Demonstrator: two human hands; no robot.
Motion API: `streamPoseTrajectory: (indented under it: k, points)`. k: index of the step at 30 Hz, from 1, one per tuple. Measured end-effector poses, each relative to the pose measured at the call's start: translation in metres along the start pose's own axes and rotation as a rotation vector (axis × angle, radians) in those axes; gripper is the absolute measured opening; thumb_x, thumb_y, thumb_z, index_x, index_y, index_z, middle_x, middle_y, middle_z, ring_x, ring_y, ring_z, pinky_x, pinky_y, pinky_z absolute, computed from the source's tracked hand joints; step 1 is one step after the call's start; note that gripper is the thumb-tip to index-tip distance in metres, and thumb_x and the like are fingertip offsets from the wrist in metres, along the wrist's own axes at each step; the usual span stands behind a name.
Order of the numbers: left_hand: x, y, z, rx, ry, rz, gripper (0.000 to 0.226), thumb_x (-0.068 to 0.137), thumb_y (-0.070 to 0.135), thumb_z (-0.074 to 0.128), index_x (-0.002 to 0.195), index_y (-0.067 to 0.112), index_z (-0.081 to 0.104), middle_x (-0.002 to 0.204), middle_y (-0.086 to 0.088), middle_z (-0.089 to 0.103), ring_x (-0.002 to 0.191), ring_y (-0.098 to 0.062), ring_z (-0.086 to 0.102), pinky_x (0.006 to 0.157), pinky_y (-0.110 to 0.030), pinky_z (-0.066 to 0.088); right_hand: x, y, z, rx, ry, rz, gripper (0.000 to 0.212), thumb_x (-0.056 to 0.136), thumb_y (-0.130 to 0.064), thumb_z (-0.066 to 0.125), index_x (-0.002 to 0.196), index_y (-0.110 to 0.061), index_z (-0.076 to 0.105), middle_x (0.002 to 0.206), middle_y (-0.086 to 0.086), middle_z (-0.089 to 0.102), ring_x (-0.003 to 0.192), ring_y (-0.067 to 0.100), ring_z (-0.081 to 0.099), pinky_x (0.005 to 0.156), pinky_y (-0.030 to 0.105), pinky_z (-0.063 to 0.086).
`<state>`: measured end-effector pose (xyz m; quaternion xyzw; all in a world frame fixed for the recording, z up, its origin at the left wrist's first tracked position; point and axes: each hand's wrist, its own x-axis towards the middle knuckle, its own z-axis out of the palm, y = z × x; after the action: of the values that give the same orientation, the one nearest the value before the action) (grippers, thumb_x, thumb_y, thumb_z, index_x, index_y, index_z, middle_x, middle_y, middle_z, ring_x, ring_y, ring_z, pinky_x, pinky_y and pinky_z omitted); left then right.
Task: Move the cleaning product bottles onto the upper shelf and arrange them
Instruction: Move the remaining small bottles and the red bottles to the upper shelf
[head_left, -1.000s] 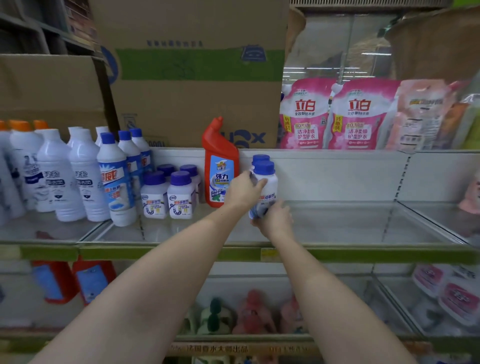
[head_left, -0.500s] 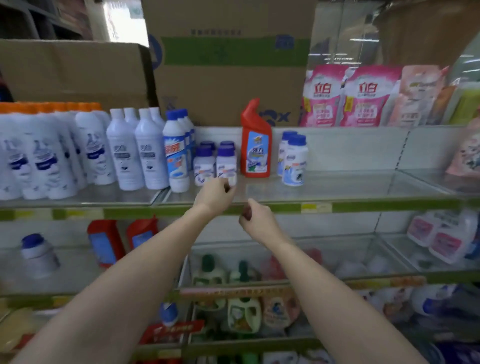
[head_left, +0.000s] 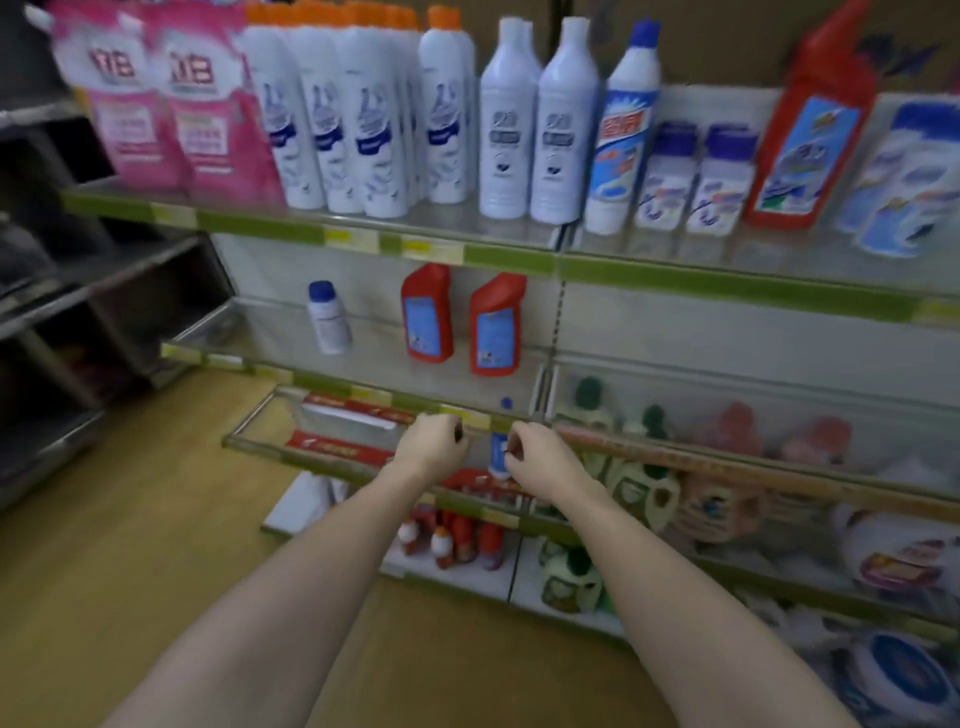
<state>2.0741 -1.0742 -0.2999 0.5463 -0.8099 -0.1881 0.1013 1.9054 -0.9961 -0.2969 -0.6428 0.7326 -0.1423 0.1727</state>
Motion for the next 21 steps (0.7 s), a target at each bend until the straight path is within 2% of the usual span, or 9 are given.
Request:
streamPoseTrajectory:
  k: [3,5,8,12,17,21]
  points:
    - [-0.005,-0.038,0.002,0.002,0.011,-0.033,0.024,0.091,0.028,0.055,0.072,0.015,0.049,0.077,-0.012,0.063,0.077,-0.034,0.059,0.059,-0.037,0.045,0.014,-0.015,0.025,0.016,-0.032,-0.022,0.023,0.100,-0.028,0.055,0.120,-0.017,0.055,0.122,0.005,0.054,0.113,0.026,0.057,0.085,0.036,0.050]
    - [-0.004,-0.056,0.000,0.012,0.024,-0.039,0.022,0.090,0.026,0.054,0.075,0.010,0.052,0.074,-0.011,0.061,0.072,-0.033,0.059,0.057,-0.038,0.048,0.025,-0.025,0.037,0.029,-0.037,-0.034,0.030,0.101,-0.029,0.053,0.129,-0.017,0.054,0.126,0.004,0.053,0.114,0.025,0.056,0.082,0.034,0.049]
    - [0.010,-0.078,0.000,0.034,0.044,-0.052,0.020,0.091,0.025,0.054,0.085,0.007,0.058,0.078,-0.010,0.063,0.075,-0.032,0.061,0.061,-0.041,0.053,0.050,-0.039,0.052,0.059,-0.027,-0.066,0.019,0.099,-0.028,0.055,0.115,-0.017,0.056,0.115,0.004,0.056,0.108,0.027,0.056,0.083,0.039,0.050]
    - [0.050,-0.101,-0.007,0.047,0.051,-0.084,0.016,0.093,0.024,0.054,0.091,0.008,0.057,0.089,-0.012,0.064,0.086,-0.035,0.060,0.062,-0.035,0.042,0.095,-0.056,0.069,0.121,-0.012,-0.075,0.020,0.096,-0.022,0.059,0.113,-0.012,0.058,0.114,0.006,0.057,0.107,0.026,0.058,0.078,0.031,0.041]
    - [0.106,-0.132,-0.028,0.003,0.019,-0.153,0.018,0.094,0.021,0.053,0.100,0.005,0.061,0.100,-0.016,0.067,0.095,-0.036,0.062,0.071,-0.038,0.052,0.163,-0.077,0.074,0.153,-0.016,-0.083,0.009,0.094,-0.021,0.059,0.101,-0.016,0.055,0.110,0.003,0.057,0.103,0.024,0.058,0.079,0.034,0.044]
    - [0.151,-0.155,-0.050,-0.055,0.086,-0.237,0.019,0.093,0.017,0.057,0.104,0.004,0.065,0.101,-0.016,0.069,0.095,-0.035,0.064,0.075,-0.035,0.053,0.220,-0.096,0.082,0.229,-0.001,-0.122,0.011,0.091,-0.016,0.063,0.094,-0.019,0.053,0.103,-0.001,0.055,0.100,0.023,0.058,0.085,0.036,0.049]
